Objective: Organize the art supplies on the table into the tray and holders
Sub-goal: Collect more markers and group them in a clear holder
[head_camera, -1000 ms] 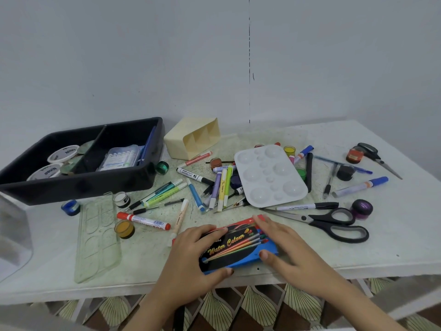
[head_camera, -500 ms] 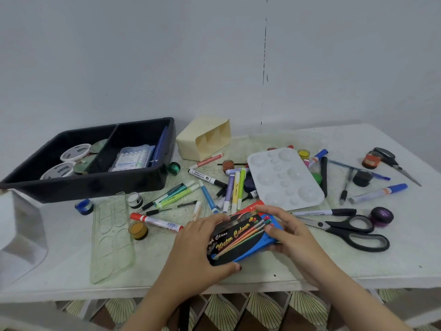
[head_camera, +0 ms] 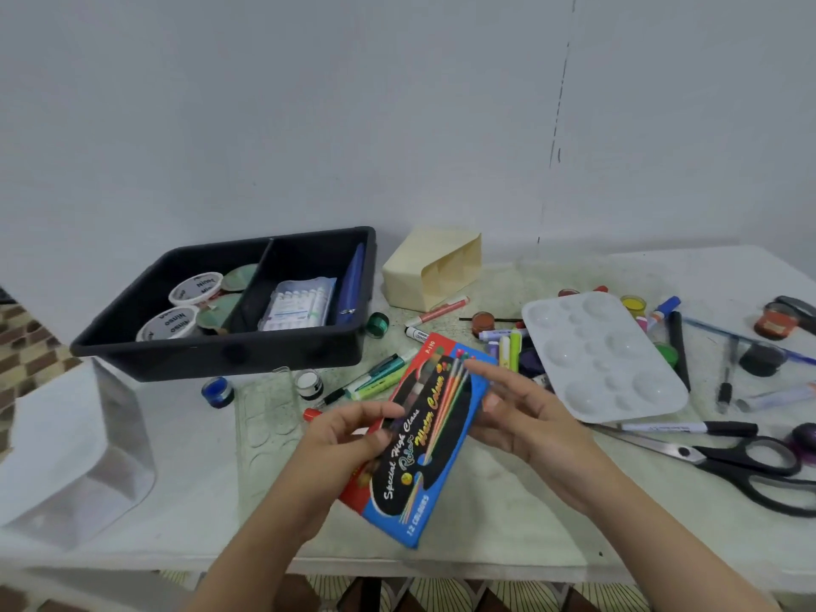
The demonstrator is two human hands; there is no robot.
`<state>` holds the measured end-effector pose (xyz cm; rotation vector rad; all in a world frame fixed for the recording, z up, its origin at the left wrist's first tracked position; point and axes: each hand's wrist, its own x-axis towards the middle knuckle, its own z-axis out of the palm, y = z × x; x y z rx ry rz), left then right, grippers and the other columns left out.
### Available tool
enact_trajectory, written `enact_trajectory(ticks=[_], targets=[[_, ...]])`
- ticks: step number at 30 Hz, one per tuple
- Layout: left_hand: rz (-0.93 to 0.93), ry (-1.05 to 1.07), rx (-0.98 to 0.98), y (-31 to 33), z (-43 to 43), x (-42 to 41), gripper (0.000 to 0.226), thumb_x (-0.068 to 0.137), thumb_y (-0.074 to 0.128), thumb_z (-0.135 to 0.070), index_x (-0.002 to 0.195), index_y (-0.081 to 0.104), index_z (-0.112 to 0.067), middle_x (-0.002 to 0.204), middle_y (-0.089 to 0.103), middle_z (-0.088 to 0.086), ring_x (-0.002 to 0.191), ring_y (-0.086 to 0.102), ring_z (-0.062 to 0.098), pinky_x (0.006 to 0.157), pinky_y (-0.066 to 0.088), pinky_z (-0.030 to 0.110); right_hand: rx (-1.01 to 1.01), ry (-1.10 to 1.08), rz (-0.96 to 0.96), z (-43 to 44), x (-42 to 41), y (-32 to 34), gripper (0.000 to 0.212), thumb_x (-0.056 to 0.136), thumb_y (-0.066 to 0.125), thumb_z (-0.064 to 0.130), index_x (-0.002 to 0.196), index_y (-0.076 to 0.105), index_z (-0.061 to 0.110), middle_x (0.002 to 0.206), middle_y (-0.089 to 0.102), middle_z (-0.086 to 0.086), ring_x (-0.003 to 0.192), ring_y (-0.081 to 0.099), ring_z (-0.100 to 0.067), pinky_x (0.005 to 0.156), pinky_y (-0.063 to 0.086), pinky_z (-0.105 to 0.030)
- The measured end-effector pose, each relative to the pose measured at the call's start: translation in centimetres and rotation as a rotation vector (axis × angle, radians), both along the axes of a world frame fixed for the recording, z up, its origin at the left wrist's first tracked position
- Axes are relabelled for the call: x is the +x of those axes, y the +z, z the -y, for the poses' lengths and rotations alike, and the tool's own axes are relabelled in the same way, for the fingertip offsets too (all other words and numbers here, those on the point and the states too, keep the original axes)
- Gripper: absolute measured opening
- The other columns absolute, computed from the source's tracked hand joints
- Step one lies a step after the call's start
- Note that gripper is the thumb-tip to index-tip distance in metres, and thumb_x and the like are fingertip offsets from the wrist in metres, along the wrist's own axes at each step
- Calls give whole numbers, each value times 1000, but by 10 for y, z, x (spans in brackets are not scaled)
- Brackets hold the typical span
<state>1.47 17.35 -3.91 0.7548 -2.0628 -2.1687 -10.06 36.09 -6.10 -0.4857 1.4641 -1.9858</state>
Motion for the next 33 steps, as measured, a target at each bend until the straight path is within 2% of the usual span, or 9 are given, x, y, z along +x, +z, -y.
enact_trajectory(ticks=[6, 9, 12, 15, 17, 19, 23, 27, 33], targets=[[-129, 107, -27, 4, 30, 2, 28, 88, 56, -2, 105, 68, -20, 95, 73, 4, 83, 71, 21, 58, 58, 28, 97, 93, -49, 57, 21, 6, 33, 89, 58, 5, 118, 61, 20, 106, 70, -13, 88, 69, -27, 77, 58, -38], [-164, 77, -48, 8, 53, 0, 33, 88, 55, -3, 110, 66, -25, 101, 72, 1, 92, 70, 21, 61, 57, 27, 72, 13, -60, 86, 18, 11, 38, 87, 59, -4, 116, 61, 20, 101, 69, -13, 84, 69, -21, 70, 57, -31], [-240, 64, -139, 15, 81, -8, 31, 92, 50, -4, 111, 63, -24, 101, 71, -5, 93, 68, 11, 63, 56, 22, 57, -35, -51, 114, 5, 21, 39, 88, 55, -6, 117, 61, 20, 98, 71, -11, 84, 69, -19, 68, 56, -28], [-312, 146, -511, 12, 123, -19, 27, 94, 50, -10, 114, 62, -24, 112, 63, -13, 102, 60, 1, 81, 51, 24, 96, -96, -46, 145, -15, 35, 35, 91, 53, -2, 116, 60, 21, 98, 71, -8, 84, 70, -17, 66, 54, -26], [-270, 234, -960, 2, 158, -29, 28, 91, 56, -11, 117, 63, -19, 123, 59, -6, 114, 53, 11, 96, 42, 32, 109, -122, -61, 168, -30, 42, 34, 92, 52, -1, 119, 57, 20, 105, 68, -11, 85, 69, -18, 64, 54, -26], [-182, 290, -1205, -8, 185, -37, 30, 89, 59, -12, 119, 63, -12, 125, 60, 5, 117, 52, 22, 101, 39, 39, 129, -144, -80, 192, -43, 47, 33, 93, 50, 0, 119, 55, 19, 110, 65, -12, 88, 68, -17, 60, 53, -23], [-40, 328, -1263, -25, 207, -45, 32, 92, 54, -21, 120, 62, -7, 127, 59, 9, 120, 51, 26, 104, 36, 45, 197, -174, -121, 238, -64, 50, 32, 94, 51, 3, 121, 51, 21, 119, 58, -9, 97, 65, -17, 70, 59, -32], [-99, 357, -1282, -38, 211, -46, 42, 87, 46, -32, 112, 68, -6, 126, 61, 9, 123, 51, 28, 105, 36, 48, 324, -105, -140, 272, -84, 43, 38, 92, 51, -1, 125, 50, 18, 125, 55, -12, 105, 61, -22, 60, 54, -23], [-162, 386, -1246, -46, 215, -45, 58, 87, 35, -47, 115, 67, -7, 127, 60, 6, 125, 50, 23, 107, 29, 42, 549, 36, -185, 305, -92, 21, 42, 89, 56, -4, 126, 50, 14, 129, 52, -16, 110, 59, -28, 73, 56, -30]])
